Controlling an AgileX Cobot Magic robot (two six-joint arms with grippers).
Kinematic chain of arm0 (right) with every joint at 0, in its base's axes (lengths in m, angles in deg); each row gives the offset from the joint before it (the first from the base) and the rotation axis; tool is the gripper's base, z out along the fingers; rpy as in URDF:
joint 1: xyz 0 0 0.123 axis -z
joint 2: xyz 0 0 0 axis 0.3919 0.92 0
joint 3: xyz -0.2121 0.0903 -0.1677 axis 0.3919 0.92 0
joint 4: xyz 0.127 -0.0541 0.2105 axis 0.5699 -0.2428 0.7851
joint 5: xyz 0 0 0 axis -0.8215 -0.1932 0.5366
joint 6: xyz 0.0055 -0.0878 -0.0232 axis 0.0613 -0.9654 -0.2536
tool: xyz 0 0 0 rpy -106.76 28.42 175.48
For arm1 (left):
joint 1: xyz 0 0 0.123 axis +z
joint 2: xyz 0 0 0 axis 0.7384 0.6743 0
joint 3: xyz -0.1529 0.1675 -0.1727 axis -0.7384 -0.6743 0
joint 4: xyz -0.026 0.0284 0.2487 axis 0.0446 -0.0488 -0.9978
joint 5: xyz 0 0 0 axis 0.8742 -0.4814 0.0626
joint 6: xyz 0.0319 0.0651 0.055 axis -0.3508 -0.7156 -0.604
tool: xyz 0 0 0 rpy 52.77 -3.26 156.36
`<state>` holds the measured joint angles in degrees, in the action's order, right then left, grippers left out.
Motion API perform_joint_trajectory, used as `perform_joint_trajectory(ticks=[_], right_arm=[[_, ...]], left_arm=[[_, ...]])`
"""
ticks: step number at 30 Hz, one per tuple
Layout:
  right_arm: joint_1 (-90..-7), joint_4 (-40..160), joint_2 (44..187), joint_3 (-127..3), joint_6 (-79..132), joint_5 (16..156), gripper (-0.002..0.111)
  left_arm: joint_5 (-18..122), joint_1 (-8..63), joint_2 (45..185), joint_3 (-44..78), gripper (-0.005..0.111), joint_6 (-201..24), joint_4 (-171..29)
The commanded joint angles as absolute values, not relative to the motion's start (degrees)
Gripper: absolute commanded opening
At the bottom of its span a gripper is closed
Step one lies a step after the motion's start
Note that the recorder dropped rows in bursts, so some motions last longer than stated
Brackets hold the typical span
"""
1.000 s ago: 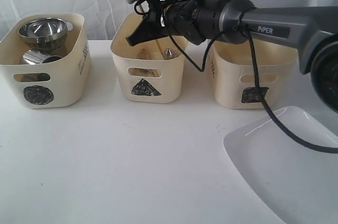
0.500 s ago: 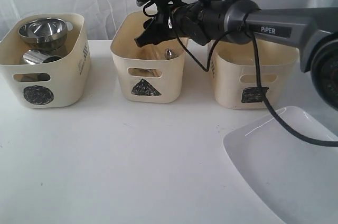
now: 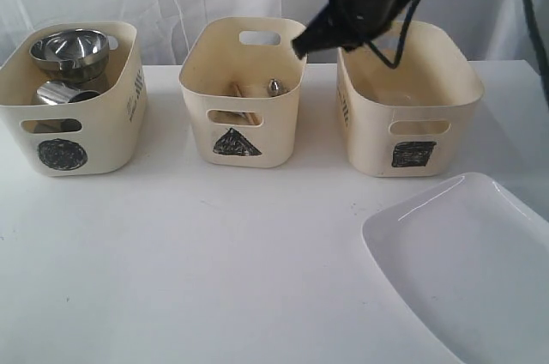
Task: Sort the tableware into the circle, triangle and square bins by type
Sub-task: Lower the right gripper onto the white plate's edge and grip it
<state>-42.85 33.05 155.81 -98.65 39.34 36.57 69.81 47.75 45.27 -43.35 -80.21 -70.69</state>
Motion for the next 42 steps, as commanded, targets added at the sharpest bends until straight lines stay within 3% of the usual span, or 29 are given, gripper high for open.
perform_joint_trajectory(ticks=[1, 10, 17, 20, 23, 25, 29, 32, 38, 42], right_arm=[[-37.64, 36.07, 152.14, -92.2, 37.07, 28.0, 0.007], [-24.63, 49.19, 141.7, -78.99, 26.25, 27.71, 0.007], [-12.67, 69.98, 146.98, -73.53, 4.03, 17.78, 0.013], [-8.04, 69.38, 150.89, -73.07, 4.17, 18.95, 0.028], [-6.83, 73.43, 152.63, -72.98, 3.93, 21.18, 0.06], [-6.56, 72.53, 153.23, -72.98, 3.93, 21.85, 0.071], [-2.05, 66.5, 152.92, -72.98, 18.0, 21.85, 0.072], [7.02, 75.09, 149.63, -72.32, 18.76, 20.3, 0.072], [21.33, 113.45, 145.02, -57.97, -16.37, 16.01, 0.072], [26.41, 118.52, 144.91, -50.45, -21.84, 16.01, 0.072]], left_arm=[[70.45, 47.44, 45.07, -43.72, 0.0, -80.16, -70.47], [70.45, 47.44, 45.07, -43.72, 0.0, -80.16, -70.47], [70.45, 47.44, 45.07, -43.72, 0.0, -80.16, -70.47], [70.45, 47.44, 45.07, -43.72, 0.0, -80.16, -70.47], [70.45, 47.44, 45.07, -43.72, 0.0, -80.16, -70.47], [70.45, 47.44, 45.07, -43.72, 0.0, -80.16, -70.47], [70.45, 47.44, 45.07, -43.72, 0.0, -80.16, -70.47], [70.45, 47.44, 45.07, -43.72, 0.0, -80.16, -70.47], [70.45, 47.44, 45.07, -43.72, 0.0, -80.16, -70.47], [70.45, 47.44, 45.07, -43.72, 0.0, -80.16, -70.47]])
